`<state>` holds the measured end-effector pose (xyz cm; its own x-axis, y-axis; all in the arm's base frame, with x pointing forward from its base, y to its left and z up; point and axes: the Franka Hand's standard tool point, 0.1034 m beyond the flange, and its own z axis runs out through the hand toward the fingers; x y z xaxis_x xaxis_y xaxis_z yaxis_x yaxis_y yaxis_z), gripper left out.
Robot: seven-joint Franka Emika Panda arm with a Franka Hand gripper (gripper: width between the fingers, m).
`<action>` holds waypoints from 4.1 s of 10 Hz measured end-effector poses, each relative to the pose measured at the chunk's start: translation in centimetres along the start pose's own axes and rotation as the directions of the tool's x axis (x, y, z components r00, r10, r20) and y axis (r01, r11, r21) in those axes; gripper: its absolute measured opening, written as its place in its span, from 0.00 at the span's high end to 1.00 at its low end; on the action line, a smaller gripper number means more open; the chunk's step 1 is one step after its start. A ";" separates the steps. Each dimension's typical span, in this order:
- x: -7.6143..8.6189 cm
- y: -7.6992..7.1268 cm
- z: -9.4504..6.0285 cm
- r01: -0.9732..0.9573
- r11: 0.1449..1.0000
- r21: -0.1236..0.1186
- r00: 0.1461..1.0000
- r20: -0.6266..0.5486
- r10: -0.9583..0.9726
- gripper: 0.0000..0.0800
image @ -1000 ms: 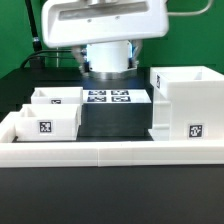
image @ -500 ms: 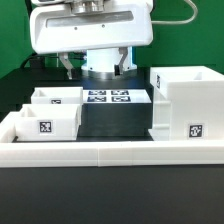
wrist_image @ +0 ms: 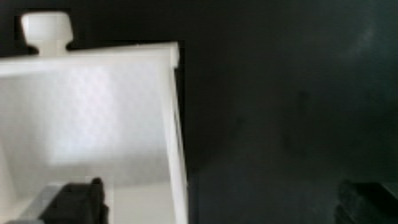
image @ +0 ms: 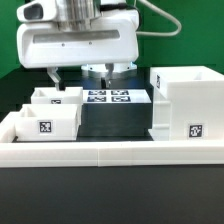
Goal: Assemble drawer
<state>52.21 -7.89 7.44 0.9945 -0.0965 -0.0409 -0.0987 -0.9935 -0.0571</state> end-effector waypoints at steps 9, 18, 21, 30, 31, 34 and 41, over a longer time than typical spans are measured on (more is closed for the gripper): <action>-0.6 0.9 2.0 0.019 1.000 -0.014 1.000 -0.005 -0.019 0.19; -1.1 2.0 6.3 0.042 0.998 -0.055 0.999 -0.007 -0.043 0.19; -1.0 2.0 6.6 0.044 0.997 -0.069 0.998 -0.035 -0.047 0.19; -1.1 2.1 6.6 0.044 0.997 -0.070 0.998 -0.036 -0.046 0.95; -1.1 2.1 6.6 0.044 0.997 -0.070 0.998 -0.036 -0.046 0.95; -1.1 2.1 6.6 0.044 0.997 -0.070 0.998 -0.036 -0.046 0.95; -0.6 0.6 4.7 0.149 0.987 -0.061 0.989 -0.015 -0.150 0.95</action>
Offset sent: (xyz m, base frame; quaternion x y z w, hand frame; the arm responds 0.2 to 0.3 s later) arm 0.0000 0.0000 0.0000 0.0000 0.0000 0.0000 1.0000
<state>51.39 -8.12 2.78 0.9984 0.0532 -0.0174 0.0531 -0.9986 -0.0018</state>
